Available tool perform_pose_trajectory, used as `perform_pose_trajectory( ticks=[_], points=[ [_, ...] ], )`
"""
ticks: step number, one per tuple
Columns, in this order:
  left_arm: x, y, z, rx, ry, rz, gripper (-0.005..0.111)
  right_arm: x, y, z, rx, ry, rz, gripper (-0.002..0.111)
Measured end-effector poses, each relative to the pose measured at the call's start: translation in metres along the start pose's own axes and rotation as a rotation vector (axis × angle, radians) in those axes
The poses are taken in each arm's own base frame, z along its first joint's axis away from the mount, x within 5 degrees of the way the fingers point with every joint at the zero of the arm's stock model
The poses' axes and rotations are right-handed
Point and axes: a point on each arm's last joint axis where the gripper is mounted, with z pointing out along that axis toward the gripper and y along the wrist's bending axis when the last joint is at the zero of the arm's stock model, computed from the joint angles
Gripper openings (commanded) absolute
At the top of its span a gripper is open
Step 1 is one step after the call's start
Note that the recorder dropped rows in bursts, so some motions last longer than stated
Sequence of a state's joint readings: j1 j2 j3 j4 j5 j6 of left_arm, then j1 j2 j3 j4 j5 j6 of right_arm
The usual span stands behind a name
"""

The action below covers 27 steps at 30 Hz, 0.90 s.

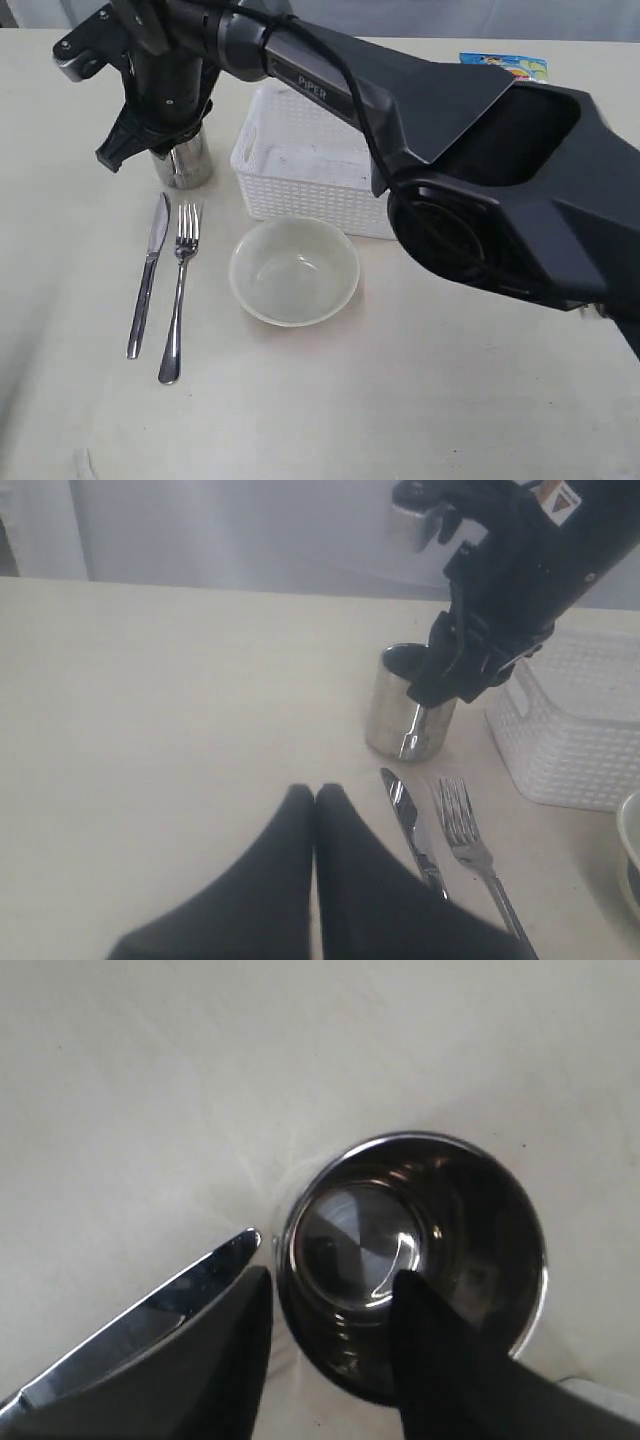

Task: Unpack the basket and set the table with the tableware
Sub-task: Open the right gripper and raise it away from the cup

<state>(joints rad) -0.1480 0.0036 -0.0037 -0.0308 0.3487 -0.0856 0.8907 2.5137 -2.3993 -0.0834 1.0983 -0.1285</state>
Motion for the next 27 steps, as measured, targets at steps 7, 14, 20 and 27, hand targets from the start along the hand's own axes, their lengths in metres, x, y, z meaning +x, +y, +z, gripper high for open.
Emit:
perform_pose_trajectory(
  ticks=[7, 14, 20, 27],
  points=[
    [0.000, 0.000, 0.000, 0.000, 0.000, 0.000, 0.000, -0.010, -0.007, -0.051, 0.030, -0.055, 0.028, 0.020],
    [0.000, 0.000, 0.000, 0.000, 0.000, 0.000, 0.000, 0.001, -0.079, -0.136, 0.151, -0.119, 0.191, -0.001],
    [0.000, 0.000, 0.000, 0.000, 0.000, 0.000, 0.000, 0.034, -0.156, -0.185, 0.258, -0.161, 0.363, -0.001],
    [0.000, 0.000, 0.000, 0.000, 0.000, 0.000, 0.000, 0.104, -0.220, -0.190, 0.302, -0.021, 0.517, -0.001]
  ],
)
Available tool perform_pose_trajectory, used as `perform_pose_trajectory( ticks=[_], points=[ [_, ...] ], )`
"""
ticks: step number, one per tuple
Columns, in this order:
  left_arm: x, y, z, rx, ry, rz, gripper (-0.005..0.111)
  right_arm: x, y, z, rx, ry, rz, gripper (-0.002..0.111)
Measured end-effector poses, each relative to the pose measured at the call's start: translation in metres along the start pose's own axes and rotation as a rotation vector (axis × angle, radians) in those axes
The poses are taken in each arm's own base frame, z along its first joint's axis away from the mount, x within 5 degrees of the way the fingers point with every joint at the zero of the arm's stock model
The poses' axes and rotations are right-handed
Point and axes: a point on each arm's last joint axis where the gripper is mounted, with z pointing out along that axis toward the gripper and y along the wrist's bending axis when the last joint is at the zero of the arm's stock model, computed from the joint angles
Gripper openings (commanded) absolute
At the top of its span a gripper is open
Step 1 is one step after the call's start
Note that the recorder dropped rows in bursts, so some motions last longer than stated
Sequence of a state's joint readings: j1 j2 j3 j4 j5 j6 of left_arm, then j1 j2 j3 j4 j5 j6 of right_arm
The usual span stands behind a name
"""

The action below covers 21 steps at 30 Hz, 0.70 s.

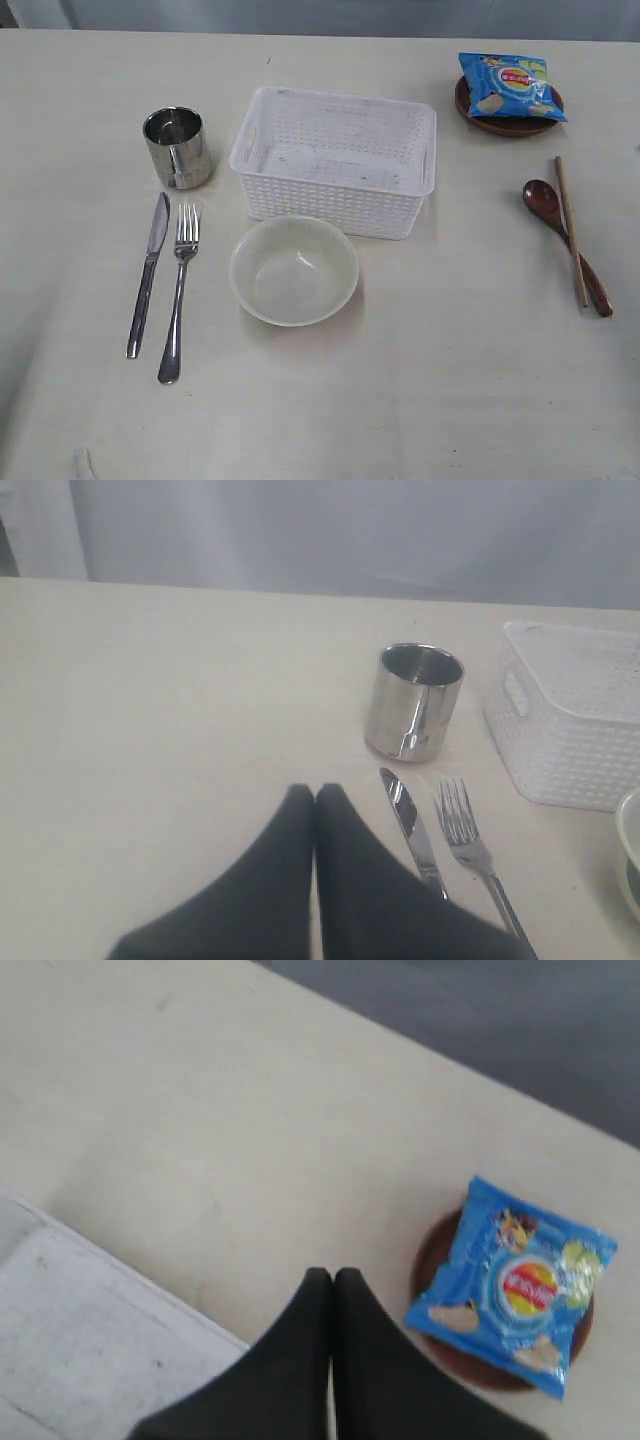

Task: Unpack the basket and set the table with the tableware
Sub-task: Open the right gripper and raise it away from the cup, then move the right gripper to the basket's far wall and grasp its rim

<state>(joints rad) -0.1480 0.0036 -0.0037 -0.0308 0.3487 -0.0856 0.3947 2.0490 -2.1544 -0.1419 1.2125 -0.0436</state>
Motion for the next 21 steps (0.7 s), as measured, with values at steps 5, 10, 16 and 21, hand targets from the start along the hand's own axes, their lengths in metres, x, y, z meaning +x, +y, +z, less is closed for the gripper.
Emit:
perform_pose_trajectory(
  ticks=[5, 10, 16, 21],
  points=[
    [0.000, 0.000, 0.000, 0.000, 0.000, 0.000, 0.000, 0.040, -0.045, 0.031, -0.134, 0.155, 0.121, -0.001],
    [0.000, 0.000, 0.000, 0.000, 0.000, 0.000, 0.000, 0.073, -0.077, 0.056, -0.193, 0.227, 0.234, -0.001],
    [0.000, 0.000, 0.000, 0.000, 0.000, 0.000, 0.000, 0.117, -0.117, 0.080, -0.162, 0.314, 0.354, -0.001],
    [0.000, 0.000, 0.000, 0.000, 0.000, 0.000, 0.000, 0.135, -0.128, 0.087, -0.187, 0.346, 0.414, -0.001]
  ],
)
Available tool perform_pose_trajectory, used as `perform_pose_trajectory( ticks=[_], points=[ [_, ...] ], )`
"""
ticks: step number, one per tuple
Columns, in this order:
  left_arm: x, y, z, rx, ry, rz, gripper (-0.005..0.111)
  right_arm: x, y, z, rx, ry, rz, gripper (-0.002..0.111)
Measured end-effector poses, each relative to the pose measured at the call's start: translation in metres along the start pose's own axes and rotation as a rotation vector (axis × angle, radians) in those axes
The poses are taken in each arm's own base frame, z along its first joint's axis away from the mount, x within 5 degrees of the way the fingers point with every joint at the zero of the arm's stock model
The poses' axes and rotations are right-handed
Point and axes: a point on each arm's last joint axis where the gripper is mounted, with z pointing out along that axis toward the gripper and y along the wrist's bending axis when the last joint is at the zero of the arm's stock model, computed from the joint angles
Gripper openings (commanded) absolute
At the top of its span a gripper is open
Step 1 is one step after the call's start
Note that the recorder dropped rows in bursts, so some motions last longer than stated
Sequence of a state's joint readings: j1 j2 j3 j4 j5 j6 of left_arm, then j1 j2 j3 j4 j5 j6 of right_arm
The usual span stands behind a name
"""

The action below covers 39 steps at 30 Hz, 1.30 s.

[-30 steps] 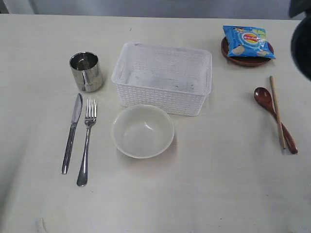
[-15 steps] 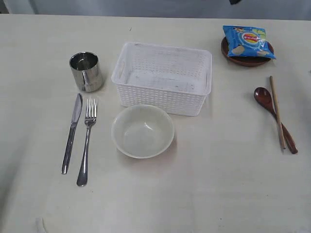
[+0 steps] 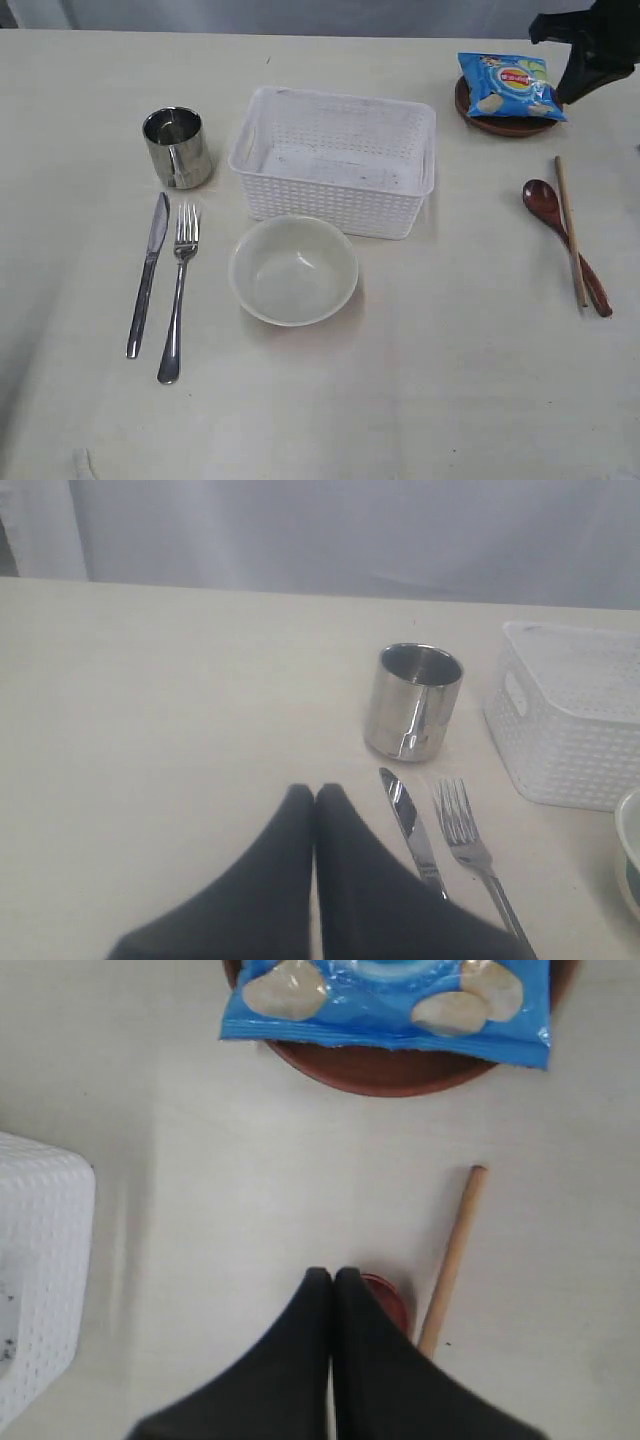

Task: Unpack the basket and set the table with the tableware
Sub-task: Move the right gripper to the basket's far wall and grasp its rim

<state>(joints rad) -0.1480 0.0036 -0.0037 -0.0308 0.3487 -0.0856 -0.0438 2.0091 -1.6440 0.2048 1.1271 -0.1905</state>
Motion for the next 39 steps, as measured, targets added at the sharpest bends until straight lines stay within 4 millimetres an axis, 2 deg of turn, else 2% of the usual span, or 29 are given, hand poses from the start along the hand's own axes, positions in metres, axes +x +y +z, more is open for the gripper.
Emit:
perform_pose_trajectory(
  ticks=[6, 16, 17, 19, 20, 22, 29, 34, 39],
  points=[
    [0.000, 0.000, 0.000, 0.000, 0.000, 0.000, 0.000, -0.001, 0.023, 0.002, -0.068, -0.004, -0.028, 0.000],
    [0.000, 0.000, 0.000, 0.000, 0.000, 0.000, 0.000, 0.004, 0.078, 0.010, -0.101, 0.042, -0.119, 0.000],
    [0.000, 0.000, 0.000, 0.000, 0.000, 0.000, 0.000, 0.005, 0.083, 0.010, -0.103, 0.047, -0.125, 0.005],
    [0.000, 0.000, 0.000, 0.000, 0.000, 0.000, 0.000, 0.008, 0.099, 0.013, -0.110, 0.056, -0.148, 0.024],
    [0.000, 0.000, 0.000, 0.000, 0.000, 0.000, 0.000, 0.008, 0.102, 0.013, -0.111, 0.058, -0.153, 0.039],
    [0.000, 0.000, 0.000, 0.000, 0.000, 0.000, 0.000, 0.007, 0.109, 0.014, -0.112, 0.026, -0.167, 0.048],
    [0.000, 0.000, 0.000, 0.000, 0.000, 0.000, 0.000, -0.006, 0.112, 0.016, -0.100, -0.123, -0.356, 0.048],
    [0.000, 0.000, 0.000, 0.000, 0.000, 0.000, 0.000, -0.011, 0.116, 0.033, -0.154, -0.127, -0.515, 0.048],
    [0.000, 0.000, 0.000, 0.000, 0.000, 0.000, 0.000, -0.016, 0.129, 0.048, -0.238, -0.156, -0.683, 0.048]
  ],
)
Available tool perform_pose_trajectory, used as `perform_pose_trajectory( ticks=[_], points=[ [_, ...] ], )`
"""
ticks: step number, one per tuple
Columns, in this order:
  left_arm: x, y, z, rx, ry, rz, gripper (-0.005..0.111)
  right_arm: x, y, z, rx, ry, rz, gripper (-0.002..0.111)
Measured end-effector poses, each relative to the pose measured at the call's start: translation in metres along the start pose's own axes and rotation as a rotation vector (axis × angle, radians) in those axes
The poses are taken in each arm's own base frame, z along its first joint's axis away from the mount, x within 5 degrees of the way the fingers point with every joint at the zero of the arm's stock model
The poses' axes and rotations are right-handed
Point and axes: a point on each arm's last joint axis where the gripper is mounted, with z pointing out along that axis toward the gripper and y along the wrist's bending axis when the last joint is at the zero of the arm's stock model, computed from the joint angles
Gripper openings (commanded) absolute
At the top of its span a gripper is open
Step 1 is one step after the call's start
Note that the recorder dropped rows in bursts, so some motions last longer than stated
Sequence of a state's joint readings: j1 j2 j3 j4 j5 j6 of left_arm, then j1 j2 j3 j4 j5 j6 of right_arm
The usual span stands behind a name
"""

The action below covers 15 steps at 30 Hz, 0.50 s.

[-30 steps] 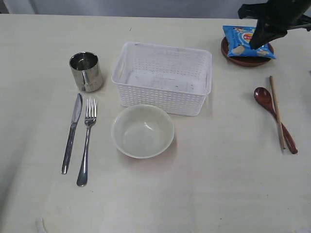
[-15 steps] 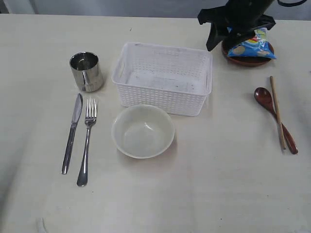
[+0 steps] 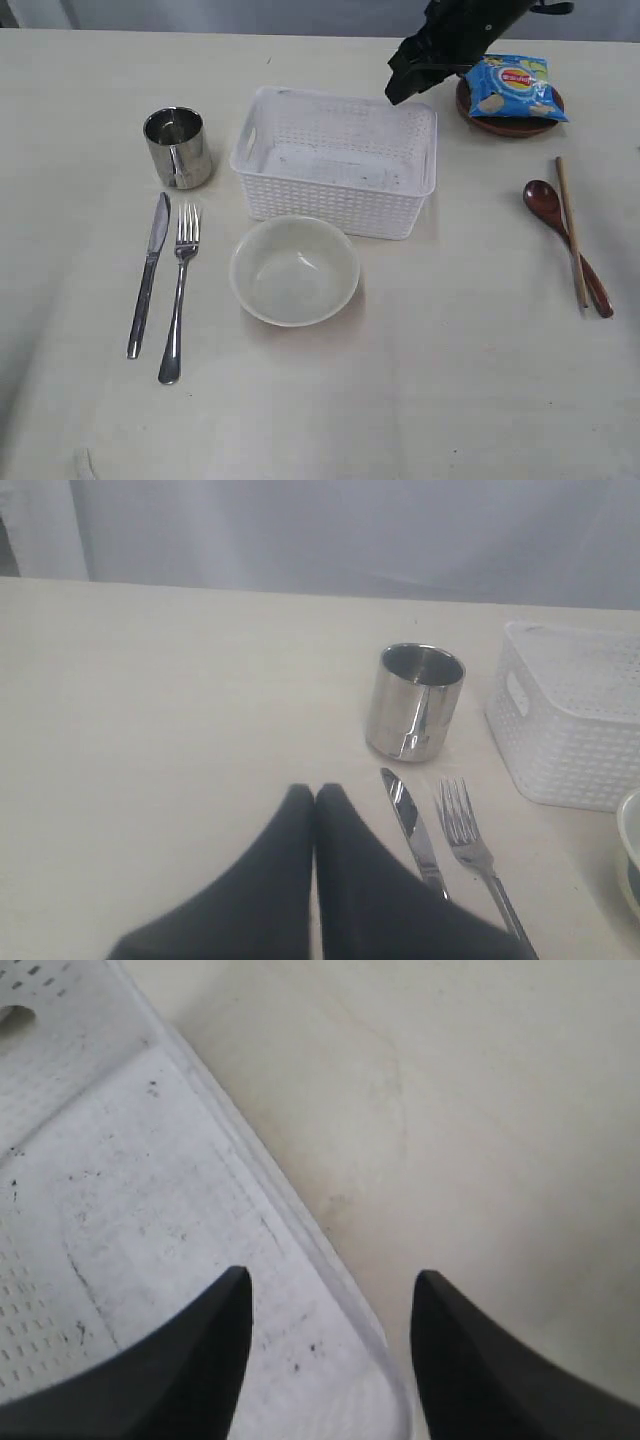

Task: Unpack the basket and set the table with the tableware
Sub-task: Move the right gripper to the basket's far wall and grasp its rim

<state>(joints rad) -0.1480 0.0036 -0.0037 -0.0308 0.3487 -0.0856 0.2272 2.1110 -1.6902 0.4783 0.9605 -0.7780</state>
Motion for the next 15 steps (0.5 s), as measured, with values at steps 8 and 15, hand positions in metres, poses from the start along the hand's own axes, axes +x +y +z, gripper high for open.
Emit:
perform_pose_trajectory(
  ticks=[8, 15],
  points=[
    [0.000, 0.000, 0.000, 0.000, 0.000, 0.000, 0.000, -0.018, 0.010, 0.025, -0.024, -0.018, -0.153, 0.048],
    [0.000, 0.000, 0.000, 0.000, 0.000, 0.000, 0.000, -0.016, 0.004, 0.049, -0.043, 0.007, -0.166, 0.021]
  ],
)
